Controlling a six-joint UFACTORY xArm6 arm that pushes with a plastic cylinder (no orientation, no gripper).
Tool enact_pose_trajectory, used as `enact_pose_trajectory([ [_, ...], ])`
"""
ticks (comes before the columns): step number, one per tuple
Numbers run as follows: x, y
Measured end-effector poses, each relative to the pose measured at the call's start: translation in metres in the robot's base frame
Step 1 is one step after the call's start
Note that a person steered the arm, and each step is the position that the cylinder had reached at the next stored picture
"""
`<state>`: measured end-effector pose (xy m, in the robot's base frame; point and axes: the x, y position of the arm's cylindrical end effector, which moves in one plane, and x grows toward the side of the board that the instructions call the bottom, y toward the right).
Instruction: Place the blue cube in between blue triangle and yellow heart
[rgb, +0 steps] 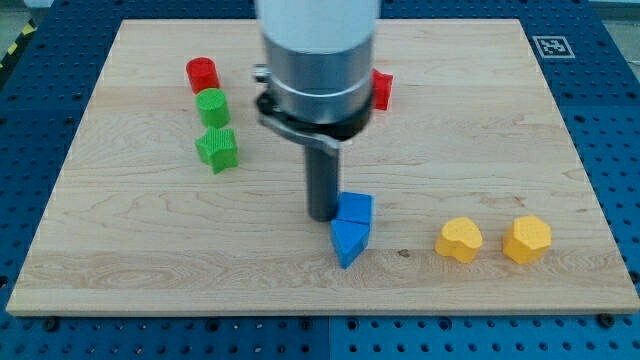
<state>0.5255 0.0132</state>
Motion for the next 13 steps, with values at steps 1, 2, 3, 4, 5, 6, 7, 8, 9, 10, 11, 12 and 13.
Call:
enact_pose_trajectory([
  [1,0.0,0.036],
  [2,0.0,0.038],
  [3,-0.004,0.024],
  [4,-0.022,0.012],
  [5,-0.022,0.044],
  [6,-0.022,0.076],
  [7,-0.022,0.08],
  [8,-0.022,0.08],
  [9,-0.015,0.079],
  [10,-0.009,0.075],
  [11,-0.008,0.071],
  [12,-0.007,0.064],
  [13,0.005,0.06],
])
